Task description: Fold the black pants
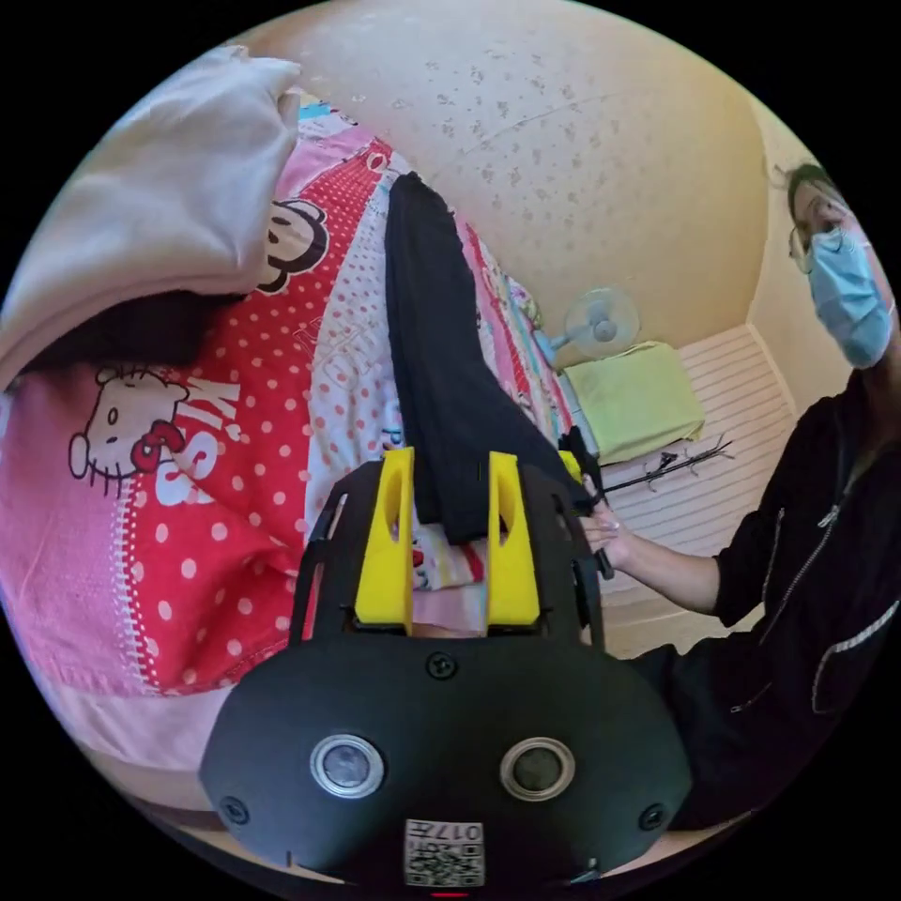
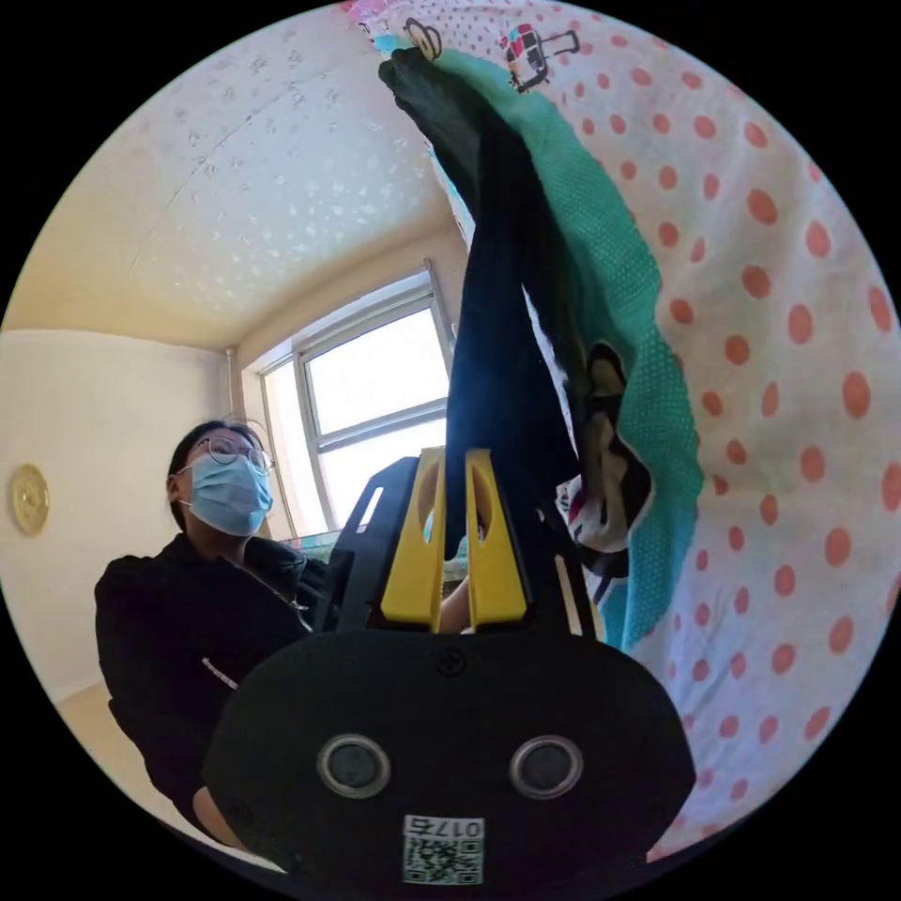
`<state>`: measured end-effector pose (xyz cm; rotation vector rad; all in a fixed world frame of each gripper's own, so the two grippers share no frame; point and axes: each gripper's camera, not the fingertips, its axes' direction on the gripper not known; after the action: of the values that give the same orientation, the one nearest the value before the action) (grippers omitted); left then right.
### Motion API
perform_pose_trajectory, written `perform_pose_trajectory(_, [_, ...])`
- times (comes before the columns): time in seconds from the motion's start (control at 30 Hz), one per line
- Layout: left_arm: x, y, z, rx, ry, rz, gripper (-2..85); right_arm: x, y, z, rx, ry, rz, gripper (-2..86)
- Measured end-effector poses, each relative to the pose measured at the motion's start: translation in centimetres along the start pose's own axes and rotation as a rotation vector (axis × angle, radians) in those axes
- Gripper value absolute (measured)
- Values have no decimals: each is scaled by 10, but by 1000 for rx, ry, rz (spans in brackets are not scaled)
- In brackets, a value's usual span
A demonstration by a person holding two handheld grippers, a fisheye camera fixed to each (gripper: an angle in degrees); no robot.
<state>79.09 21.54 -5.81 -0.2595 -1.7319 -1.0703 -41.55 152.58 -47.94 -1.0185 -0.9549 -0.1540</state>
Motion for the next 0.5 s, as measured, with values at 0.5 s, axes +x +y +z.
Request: perform_pose_trajectory(0.5, [-73,-47,45,-10,975,-432,239,-82,-32,10,-21,-363,-137,31])
